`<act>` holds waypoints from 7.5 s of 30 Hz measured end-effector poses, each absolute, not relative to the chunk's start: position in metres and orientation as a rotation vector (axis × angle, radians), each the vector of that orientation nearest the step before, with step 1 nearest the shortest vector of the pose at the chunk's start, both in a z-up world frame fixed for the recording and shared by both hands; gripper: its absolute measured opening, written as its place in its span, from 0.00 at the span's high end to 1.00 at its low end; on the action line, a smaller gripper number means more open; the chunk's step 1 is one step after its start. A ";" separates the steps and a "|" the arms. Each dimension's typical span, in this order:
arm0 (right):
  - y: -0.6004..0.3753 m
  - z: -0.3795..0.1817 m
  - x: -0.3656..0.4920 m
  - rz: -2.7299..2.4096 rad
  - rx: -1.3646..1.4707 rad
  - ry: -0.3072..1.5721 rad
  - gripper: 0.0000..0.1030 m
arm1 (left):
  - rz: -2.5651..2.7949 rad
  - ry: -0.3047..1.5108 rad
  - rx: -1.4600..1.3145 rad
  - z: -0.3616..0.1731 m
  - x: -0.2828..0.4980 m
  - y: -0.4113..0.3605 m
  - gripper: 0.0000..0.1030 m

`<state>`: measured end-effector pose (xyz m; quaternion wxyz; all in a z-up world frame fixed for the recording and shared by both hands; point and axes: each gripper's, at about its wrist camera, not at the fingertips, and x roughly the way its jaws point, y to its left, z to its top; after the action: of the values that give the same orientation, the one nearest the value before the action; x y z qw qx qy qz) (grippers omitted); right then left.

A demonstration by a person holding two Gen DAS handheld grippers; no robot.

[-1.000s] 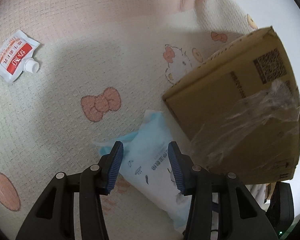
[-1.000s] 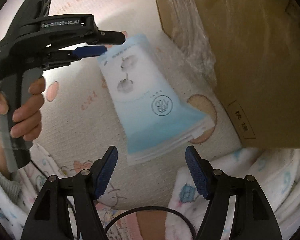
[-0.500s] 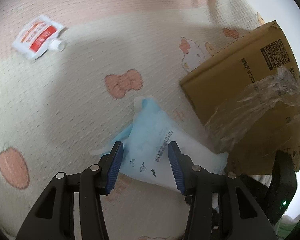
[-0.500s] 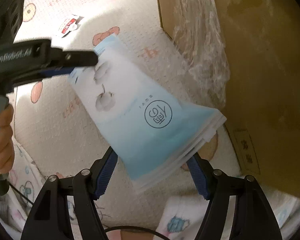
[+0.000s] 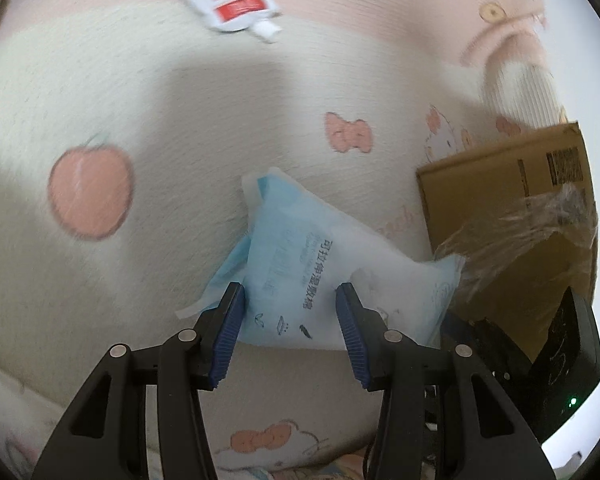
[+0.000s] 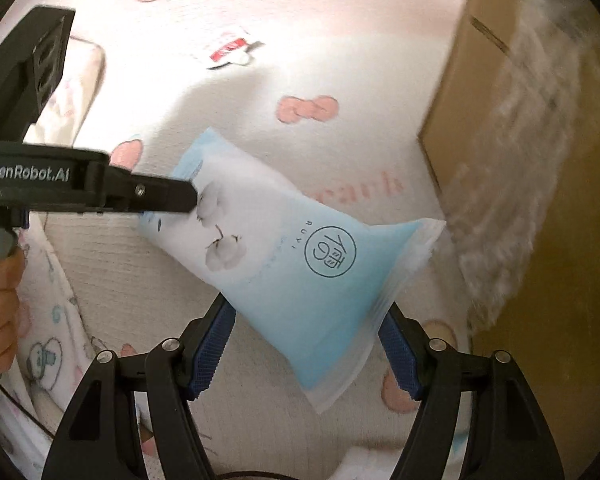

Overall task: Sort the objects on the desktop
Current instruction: 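Lift the blue wipe pack off the mat with both grippers, then carry the wipe pack over the cardboard box with both grippers, then lower the wipe pack into the box beside the tubes and open both grippers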

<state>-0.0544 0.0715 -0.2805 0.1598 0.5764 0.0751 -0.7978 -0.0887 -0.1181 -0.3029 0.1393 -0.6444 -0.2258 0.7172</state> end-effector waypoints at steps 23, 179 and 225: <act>0.089 -0.242 -0.024 -2.361 1.555 -0.062 0.28 | 2.135 -0.703 -1.781 -0.280 -0.059 -0.133 0.51; 0.377 -0.100 -0.103 -2.551 1.614 -0.121 0.54 | 2.242 0.070 -1.351 -0.122 -0.065 0.215 0.42; 0.352 -0.123 -0.111 -2.279 1.712 -0.358 0.65 | 1.840 0.089 -1.614 -0.148 -0.120 0.247 0.74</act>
<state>-0.1111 0.3522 -0.1226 0.1338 0.5907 -0.1234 -0.7861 -0.1200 0.2466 -0.1482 0.3394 -0.6197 0.0343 0.7068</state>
